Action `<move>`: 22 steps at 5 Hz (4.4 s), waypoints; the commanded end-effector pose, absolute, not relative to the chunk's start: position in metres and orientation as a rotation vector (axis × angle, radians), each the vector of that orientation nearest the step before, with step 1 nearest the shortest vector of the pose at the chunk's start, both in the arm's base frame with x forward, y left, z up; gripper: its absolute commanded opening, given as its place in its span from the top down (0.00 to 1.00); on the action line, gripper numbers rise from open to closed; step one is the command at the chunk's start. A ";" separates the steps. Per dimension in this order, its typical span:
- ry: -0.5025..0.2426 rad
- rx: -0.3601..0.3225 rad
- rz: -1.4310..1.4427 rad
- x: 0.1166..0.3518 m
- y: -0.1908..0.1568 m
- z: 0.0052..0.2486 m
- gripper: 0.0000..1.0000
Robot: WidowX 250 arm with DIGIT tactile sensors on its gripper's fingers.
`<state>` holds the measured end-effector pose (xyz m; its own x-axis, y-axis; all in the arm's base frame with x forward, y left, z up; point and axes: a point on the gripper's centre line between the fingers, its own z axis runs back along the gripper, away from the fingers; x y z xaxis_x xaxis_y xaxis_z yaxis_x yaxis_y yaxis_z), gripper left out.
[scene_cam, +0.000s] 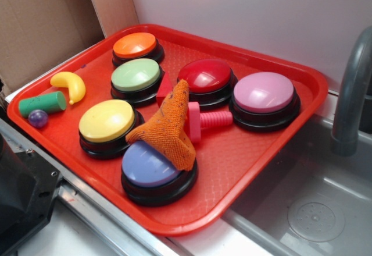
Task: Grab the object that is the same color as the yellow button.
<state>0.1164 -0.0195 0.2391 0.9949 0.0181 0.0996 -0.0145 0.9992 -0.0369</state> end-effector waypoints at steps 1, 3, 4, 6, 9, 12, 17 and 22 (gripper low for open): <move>-0.100 -0.036 0.016 0.116 -0.020 0.239 0.00; -0.134 -0.076 0.441 0.135 0.030 0.214 0.00; -0.144 -0.064 0.682 0.142 0.059 0.192 0.00; -0.221 -0.008 0.962 0.163 0.100 0.145 0.00; -0.232 0.035 0.996 0.190 0.135 0.077 0.00; -0.185 -0.006 1.016 0.193 0.145 0.027 0.00; -0.201 0.000 0.829 0.195 0.138 0.062 1.00; -0.101 -0.062 0.196 0.167 0.009 0.138 1.00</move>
